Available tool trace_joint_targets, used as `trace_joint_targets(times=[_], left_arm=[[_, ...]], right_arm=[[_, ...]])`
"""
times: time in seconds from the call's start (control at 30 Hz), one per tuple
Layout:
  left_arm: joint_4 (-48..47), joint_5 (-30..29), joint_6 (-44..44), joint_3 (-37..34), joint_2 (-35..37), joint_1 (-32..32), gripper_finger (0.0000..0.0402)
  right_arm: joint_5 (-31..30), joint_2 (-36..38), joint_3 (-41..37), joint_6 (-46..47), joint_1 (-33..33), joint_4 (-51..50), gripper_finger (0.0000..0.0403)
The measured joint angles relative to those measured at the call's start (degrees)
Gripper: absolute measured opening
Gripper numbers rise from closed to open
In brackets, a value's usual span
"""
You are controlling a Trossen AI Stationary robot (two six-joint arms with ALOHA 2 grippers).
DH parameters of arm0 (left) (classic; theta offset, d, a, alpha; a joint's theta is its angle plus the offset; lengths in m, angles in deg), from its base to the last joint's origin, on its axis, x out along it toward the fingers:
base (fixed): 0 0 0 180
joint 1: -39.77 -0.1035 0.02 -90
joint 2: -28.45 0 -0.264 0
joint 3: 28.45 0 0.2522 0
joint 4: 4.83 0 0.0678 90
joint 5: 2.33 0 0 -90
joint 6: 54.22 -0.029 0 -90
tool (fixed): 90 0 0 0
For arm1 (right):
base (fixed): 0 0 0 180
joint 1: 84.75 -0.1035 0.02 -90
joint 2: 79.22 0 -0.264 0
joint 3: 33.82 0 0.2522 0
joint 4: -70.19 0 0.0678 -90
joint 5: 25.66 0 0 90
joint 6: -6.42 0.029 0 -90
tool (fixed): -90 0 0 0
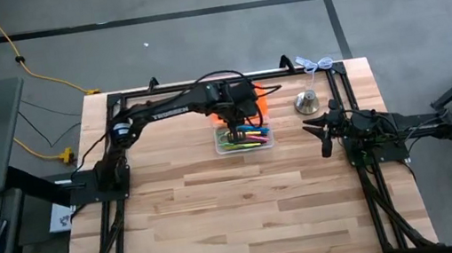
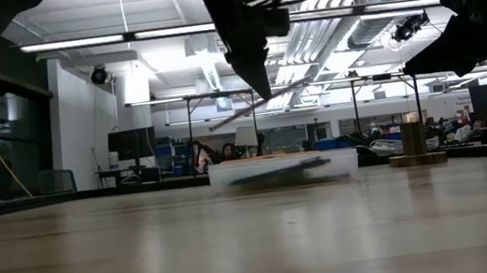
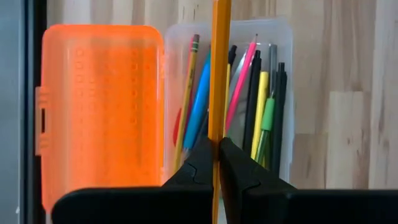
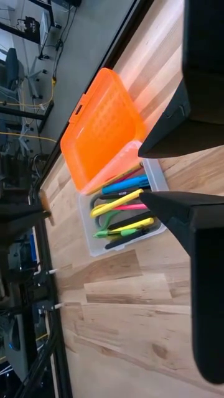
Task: Pick & place school supplies into a supply box
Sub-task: Put the orange pencil into the supply box
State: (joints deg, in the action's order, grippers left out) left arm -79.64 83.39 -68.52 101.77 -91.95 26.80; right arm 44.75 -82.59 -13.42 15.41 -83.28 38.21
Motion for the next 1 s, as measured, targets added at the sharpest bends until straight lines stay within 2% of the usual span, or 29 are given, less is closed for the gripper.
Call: trace_joint_targets(times=[0.33, 1.0], left_arm=[[5.14, 3.16, -0.70, 0.17, -3.27, -0.07, 0.0037], [4.70, 6.72, -2.52, 0.04, -9.86, -0.13, 0.0037]], right_arm=[[0.00, 0.00, 0.00, -0.01, 0.00, -0.01, 0.0074], [0.01, -0.02, 0.00, 0.18, 0.00, 0.04, 0.0074]])
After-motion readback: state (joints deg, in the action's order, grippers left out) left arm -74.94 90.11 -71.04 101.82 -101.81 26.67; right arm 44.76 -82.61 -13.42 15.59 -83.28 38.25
